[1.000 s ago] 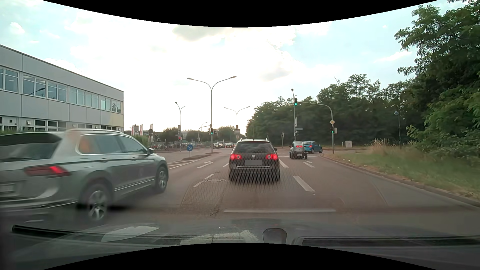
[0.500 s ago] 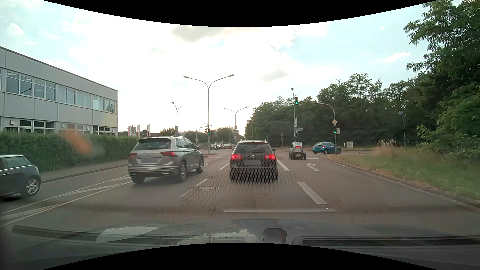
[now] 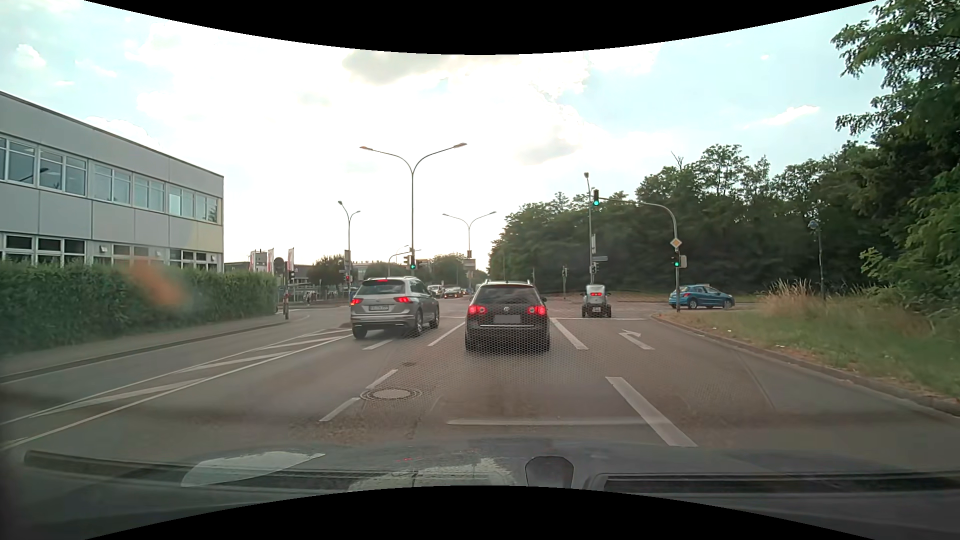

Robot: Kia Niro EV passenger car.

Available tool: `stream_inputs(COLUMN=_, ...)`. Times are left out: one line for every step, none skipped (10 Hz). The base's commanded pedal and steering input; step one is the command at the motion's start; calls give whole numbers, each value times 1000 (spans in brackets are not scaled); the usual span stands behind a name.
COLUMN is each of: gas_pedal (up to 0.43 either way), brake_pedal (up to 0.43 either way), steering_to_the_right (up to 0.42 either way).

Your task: Follow the waypoints while adhering to traffic rules and regulations

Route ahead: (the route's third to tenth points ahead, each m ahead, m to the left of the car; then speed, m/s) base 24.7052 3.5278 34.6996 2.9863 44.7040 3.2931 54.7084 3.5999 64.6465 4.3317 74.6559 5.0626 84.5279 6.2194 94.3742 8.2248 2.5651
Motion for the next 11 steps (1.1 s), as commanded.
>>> stream_inputs(gas_pedal=287, brake_pedal=0, steering_to_the_right=11)
stream_inputs(gas_pedal=299, brake_pedal=0, steering_to_the_right=11)
stream_inputs(gas_pedal=311, brake_pedal=0, steering_to_the_right=11)
stream_inputs(gas_pedal=319, brake_pedal=0, steering_to_the_right=11)
stream_inputs(gas_pedal=331, brake_pedal=0, steering_to_the_right=11)
stream_inputs(gas_pedal=339, brake_pedal=0, steering_to_the_right=11)
stream_inputs(gas_pedal=339, brake_pedal=0, steering_to_the_right=11)
stream_inputs(gas_pedal=339, brake_pedal=0, steering_to_the_right=11)
stream_inputs(gas_pedal=339, brake_pedal=0, steering_to_the_right=11)
stream_inputs(gas_pedal=339, brake_pedal=0, steering_to_the_right=11)
stream_inputs(gas_pedal=339, brake_pedal=0, steering_to_the_right=11)
